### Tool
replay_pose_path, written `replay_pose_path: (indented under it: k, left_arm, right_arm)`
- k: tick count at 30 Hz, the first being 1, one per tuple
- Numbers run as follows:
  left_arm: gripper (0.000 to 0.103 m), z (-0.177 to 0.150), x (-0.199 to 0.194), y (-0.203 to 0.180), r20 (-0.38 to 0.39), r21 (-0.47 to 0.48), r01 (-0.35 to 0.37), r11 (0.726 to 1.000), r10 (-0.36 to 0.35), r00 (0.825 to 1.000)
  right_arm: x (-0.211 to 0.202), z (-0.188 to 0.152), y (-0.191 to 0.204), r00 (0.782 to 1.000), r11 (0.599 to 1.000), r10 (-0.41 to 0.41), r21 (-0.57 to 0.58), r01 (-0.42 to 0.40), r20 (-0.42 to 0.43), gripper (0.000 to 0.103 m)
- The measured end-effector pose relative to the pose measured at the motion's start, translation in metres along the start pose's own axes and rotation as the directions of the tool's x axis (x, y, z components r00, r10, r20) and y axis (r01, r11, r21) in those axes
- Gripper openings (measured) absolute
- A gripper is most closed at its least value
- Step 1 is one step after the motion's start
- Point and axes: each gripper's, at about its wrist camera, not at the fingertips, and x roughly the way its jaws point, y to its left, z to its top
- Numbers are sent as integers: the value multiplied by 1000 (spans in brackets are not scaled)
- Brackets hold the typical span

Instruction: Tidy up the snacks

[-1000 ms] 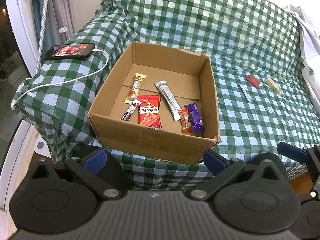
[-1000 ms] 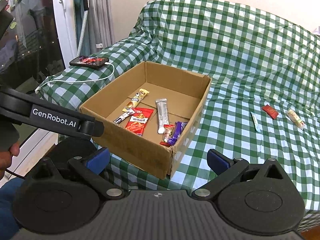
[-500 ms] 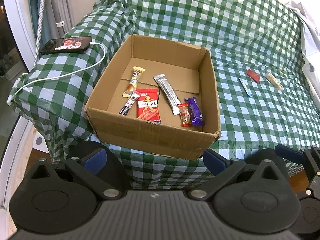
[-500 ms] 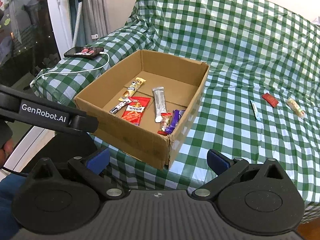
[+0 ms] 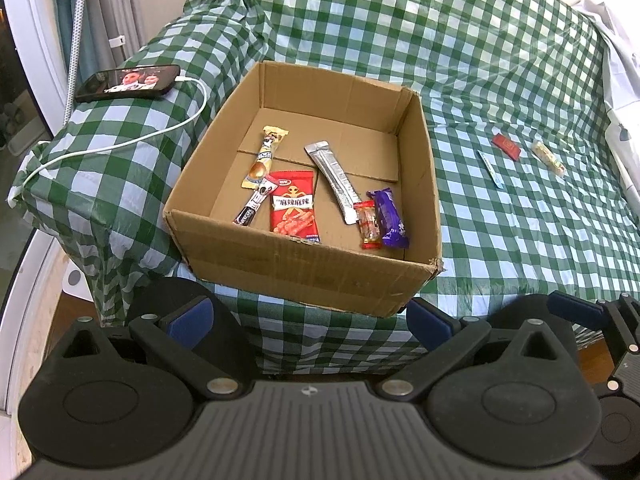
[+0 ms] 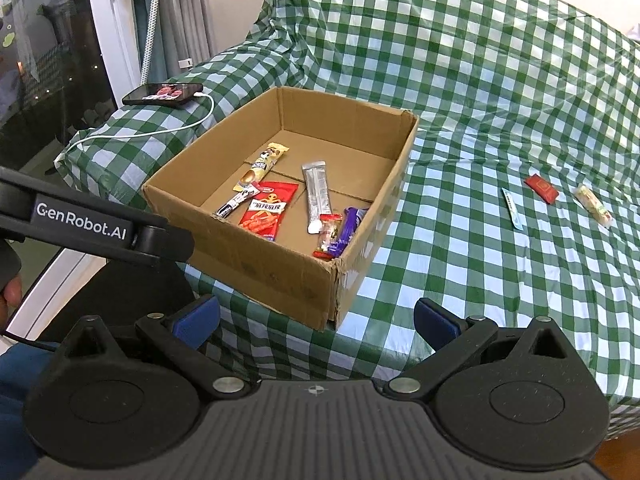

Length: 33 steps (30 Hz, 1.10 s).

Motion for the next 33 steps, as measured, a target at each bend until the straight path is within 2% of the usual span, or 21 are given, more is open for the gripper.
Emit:
replay_pose_path:
  k: [13, 21, 28, 33]
  left_arm:
    - [103, 6, -2, -6, 34, 34, -10, 999, 9, 999]
    - [103, 26, 7, -28, 39, 79, -13, 997, 10, 999]
    - [103, 62, 26, -72, 25, 141, 26, 990, -30, 999]
    - [103, 106, 54, -129, 3, 197, 104, 975, -106, 994]
  right_arm:
    - [-3, 3, -4, 1000, 1000, 7, 4, -7, 30, 102]
    - [-1, 9, -22, 998, 998, -12, 56, 9, 63, 102]
    - [8, 15, -72, 995, 985, -69, 161, 55, 78, 102]
    - [15, 23, -142, 977, 955, -194, 244, 168, 84, 102]
